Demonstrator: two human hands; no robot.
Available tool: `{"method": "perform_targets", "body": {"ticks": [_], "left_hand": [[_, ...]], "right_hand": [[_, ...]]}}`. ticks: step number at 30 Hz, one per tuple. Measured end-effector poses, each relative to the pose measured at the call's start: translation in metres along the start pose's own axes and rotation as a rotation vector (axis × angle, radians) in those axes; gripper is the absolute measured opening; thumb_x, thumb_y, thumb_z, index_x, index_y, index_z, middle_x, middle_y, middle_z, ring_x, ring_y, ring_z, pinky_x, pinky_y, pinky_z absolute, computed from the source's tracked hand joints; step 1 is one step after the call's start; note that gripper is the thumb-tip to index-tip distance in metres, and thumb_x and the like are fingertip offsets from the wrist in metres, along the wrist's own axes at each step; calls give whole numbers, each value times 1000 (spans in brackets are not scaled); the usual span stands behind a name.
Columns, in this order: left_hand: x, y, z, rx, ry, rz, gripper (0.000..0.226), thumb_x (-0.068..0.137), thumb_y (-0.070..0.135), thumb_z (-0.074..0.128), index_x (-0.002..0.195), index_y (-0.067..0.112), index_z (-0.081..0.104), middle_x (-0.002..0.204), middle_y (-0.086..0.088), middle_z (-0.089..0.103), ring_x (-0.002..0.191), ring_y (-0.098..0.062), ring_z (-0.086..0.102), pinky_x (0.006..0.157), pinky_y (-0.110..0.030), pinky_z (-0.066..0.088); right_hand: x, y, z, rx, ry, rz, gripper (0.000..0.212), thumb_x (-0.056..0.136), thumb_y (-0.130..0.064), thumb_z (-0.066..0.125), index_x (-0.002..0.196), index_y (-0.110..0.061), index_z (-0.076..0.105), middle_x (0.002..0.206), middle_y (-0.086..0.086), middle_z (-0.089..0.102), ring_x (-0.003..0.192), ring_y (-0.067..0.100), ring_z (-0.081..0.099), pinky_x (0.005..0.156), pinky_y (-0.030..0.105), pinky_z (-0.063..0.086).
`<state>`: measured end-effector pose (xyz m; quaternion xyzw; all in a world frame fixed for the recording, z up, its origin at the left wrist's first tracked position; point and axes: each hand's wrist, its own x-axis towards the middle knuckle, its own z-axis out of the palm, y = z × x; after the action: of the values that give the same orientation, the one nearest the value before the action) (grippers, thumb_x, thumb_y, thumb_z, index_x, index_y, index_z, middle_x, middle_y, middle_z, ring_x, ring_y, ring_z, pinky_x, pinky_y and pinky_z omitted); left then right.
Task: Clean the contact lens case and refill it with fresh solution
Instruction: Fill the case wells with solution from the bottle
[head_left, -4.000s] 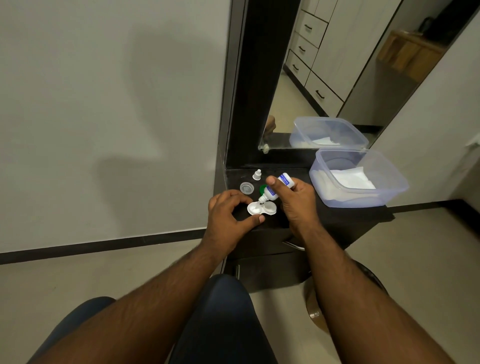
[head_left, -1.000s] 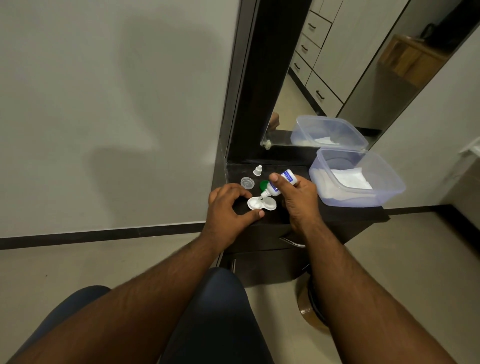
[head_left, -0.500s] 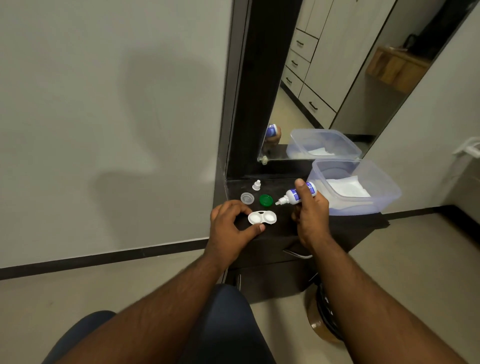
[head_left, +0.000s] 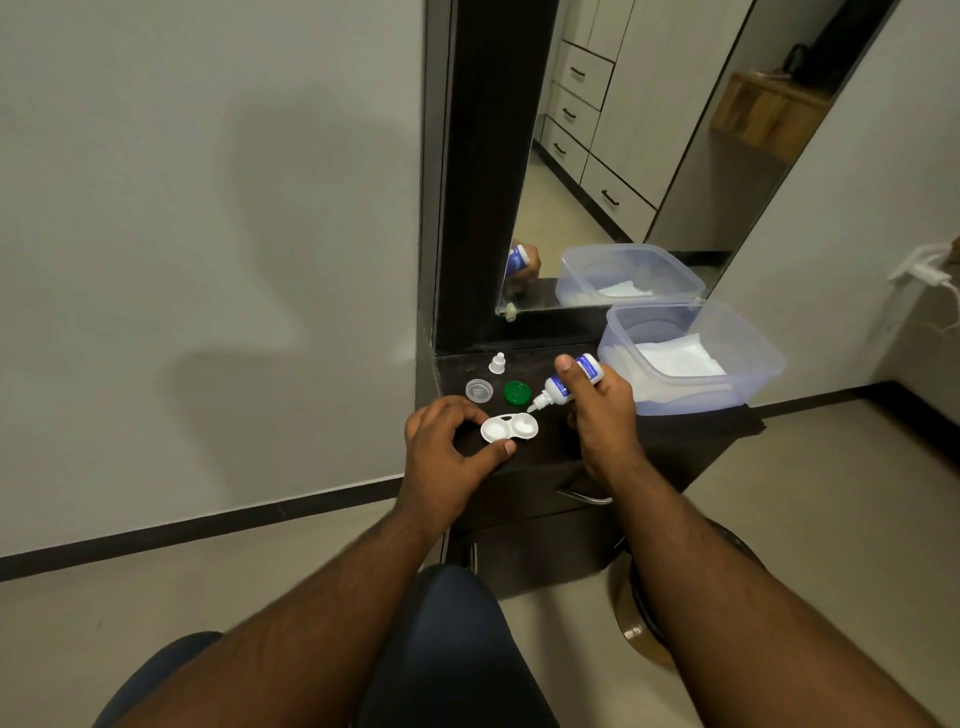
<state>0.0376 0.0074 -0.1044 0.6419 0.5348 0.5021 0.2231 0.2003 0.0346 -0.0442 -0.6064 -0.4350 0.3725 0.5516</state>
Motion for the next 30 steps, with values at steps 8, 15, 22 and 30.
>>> {"method": "perform_targets", "body": {"ticks": [8,15,22,30], "left_hand": [[0,-1,-1,6,-30,-14,35,66,48,74,91,24,67,104,16,57,103,1,44,91,-22,35],[-1,1,-2,1,-46,-43,39,64,58,68,91,30,65,107,16,56,107,1,44,94,-31,39],[-3,6,-7,64,-65,-86,43,61,67,59,91,37,62,109,21,55,111,-10,46,90,-40,42],[-2,5,-5,30,-52,-77,39,62,65,61,90,37,62,108,17,58,110,-13,48,90,-43,43]], "right_hand": [[1,1,1,5,4,19,23,87,-40,62,81,-19,61,72,-1,61,66,9,53,64,25,44],[1,0,-1,42,2,50,25,86,-40,63,84,-14,63,70,0,61,62,8,50,60,24,42],[-2,-9,-10,221,-32,151,23,86,-36,65,79,-15,60,59,-1,53,48,7,38,44,20,33],[2,-4,-10,161,-38,106,20,85,-34,67,78,-16,61,66,3,56,52,10,42,46,21,38]]}}
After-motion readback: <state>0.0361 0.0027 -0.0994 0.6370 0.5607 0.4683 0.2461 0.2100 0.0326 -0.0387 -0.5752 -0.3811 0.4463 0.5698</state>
